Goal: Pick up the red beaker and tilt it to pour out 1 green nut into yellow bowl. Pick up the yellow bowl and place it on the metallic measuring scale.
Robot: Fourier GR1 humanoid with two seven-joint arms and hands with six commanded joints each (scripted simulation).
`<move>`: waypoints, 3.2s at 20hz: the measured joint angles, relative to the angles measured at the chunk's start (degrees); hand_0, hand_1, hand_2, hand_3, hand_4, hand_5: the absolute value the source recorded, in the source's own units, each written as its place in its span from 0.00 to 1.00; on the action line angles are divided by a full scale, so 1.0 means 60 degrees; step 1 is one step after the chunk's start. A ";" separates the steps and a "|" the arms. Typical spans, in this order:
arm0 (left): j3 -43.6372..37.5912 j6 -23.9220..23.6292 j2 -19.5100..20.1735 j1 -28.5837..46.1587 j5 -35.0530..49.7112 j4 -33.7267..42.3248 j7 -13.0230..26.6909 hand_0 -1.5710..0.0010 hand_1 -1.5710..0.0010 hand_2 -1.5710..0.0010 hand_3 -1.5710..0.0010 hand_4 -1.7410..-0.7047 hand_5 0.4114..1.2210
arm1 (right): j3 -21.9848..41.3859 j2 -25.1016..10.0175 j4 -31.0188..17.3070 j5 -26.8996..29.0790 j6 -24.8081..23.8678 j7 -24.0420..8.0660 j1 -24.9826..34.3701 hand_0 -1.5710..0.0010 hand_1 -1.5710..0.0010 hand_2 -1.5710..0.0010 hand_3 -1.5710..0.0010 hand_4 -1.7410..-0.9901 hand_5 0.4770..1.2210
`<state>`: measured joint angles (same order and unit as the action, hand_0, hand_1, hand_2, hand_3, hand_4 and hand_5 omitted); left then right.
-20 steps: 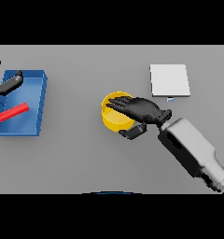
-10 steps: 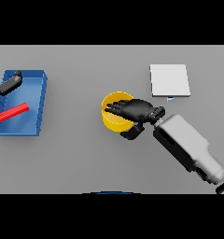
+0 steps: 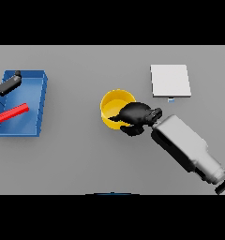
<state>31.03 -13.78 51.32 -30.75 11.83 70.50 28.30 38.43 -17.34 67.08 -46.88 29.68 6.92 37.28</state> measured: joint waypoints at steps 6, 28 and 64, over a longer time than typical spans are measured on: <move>0.0000 -0.0153 0.0052 0.0160 0.0047 0.0322 0.0007 1.00 1.00 1.00 1.00 0.91 0.39 | 0.0046 -0.0200 0.0217 0.0334 0.0441 -0.0091 0.0000 0.09 0.10 0.14 0.26 0.06 0.95; -0.0090 -0.0024 0.0317 0.0046 0.0059 0.0496 0.0017 1.00 1.00 1.00 1.00 0.90 0.41 | -0.1331 -0.2143 0.1704 0.1372 0.1235 -0.0628 0.1275 0.00 0.00 0.00 0.16 0.03 1.00; 0.0089 -0.0123 0.0326 -0.0041 -0.0059 0.0765 0.1013 1.00 1.00 1.00 1.00 0.90 0.41 | -0.1837 -0.1514 -0.7033 0.1239 -0.2108 0.0806 0.3395 0.60 0.65 0.56 0.57 0.39 0.55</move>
<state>31.57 -14.51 53.28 -30.99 11.48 75.08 34.38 27.41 -26.43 24.88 -39.44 17.03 11.76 57.64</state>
